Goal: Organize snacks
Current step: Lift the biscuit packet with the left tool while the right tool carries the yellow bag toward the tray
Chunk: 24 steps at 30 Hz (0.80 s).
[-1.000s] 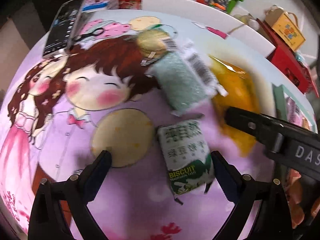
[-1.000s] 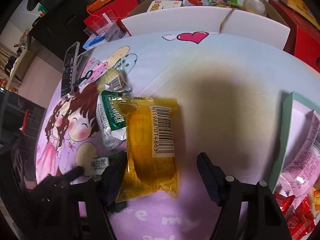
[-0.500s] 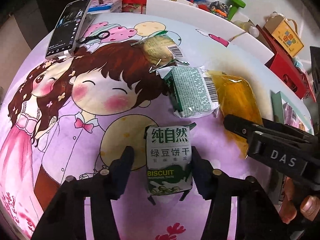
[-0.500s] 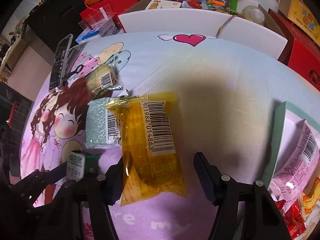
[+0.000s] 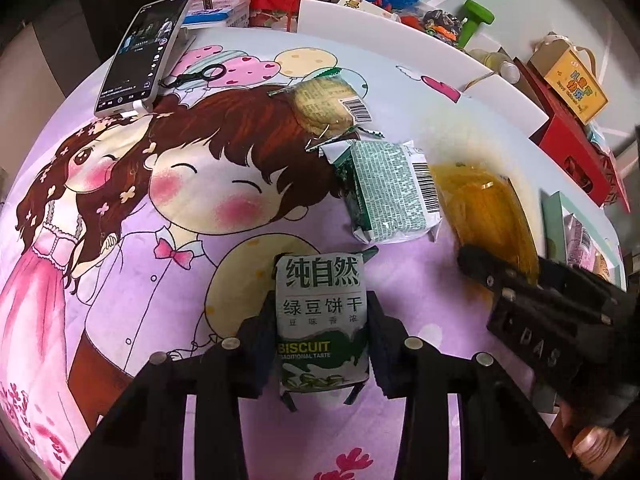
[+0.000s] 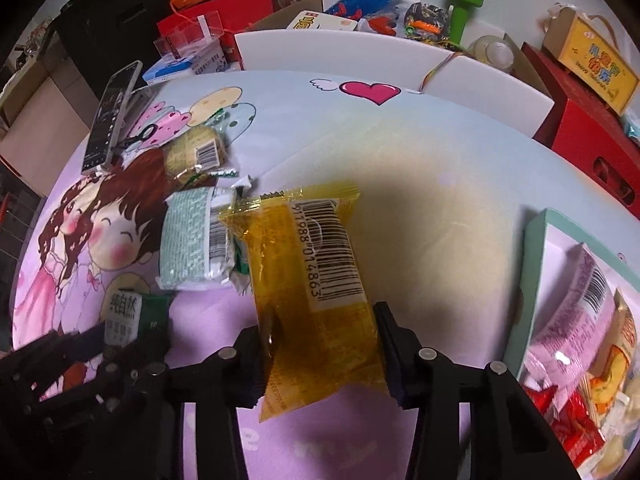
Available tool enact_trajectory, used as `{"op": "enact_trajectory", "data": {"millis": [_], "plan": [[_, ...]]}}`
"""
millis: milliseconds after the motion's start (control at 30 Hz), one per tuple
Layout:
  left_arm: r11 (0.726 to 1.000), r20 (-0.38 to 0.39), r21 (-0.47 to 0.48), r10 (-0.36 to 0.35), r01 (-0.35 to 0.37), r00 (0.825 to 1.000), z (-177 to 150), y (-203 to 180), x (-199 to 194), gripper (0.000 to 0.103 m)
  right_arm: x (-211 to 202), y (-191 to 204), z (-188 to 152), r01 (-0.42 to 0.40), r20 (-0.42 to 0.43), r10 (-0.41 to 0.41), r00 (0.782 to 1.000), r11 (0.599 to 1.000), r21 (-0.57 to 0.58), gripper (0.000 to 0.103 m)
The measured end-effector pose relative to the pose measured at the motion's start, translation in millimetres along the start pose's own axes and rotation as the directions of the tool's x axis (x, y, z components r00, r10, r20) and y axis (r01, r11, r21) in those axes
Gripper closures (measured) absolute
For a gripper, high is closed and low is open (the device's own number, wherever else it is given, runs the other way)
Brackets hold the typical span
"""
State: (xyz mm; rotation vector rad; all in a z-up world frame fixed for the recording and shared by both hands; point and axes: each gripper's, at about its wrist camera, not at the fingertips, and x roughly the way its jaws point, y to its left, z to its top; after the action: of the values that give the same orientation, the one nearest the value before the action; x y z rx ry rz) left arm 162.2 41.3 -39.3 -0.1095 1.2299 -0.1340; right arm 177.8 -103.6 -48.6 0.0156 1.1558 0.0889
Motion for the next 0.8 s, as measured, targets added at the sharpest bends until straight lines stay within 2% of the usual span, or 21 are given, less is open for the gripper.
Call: {"op": "enact_trajectory", "data": {"millis": [367, 500, 800], "plan": [[1.0, 0.051, -0.002, -0.031, 0.031, 0.998, -3, 4, -25, 0.062, -38, 17, -37, 0.01, 0.107, -0.012, 0.994, 1.0, 0.015, 0.055], [0.999, 0.071, 0.003, -0.039, 0.039, 0.997, -3, 5, -36, 0.062, -54, 22, -51, 0.046, 0.153, -0.047, 0.987, 0.999, 0.013, 0.055], [0.999, 0.099, 0.026, -0.047, 0.044, 0.994, -3, -6, -45, 0.062, -80, 3, -74, 0.056, 0.243, -0.087, 0.966, 0.99, 0.133, 0.055]]}}
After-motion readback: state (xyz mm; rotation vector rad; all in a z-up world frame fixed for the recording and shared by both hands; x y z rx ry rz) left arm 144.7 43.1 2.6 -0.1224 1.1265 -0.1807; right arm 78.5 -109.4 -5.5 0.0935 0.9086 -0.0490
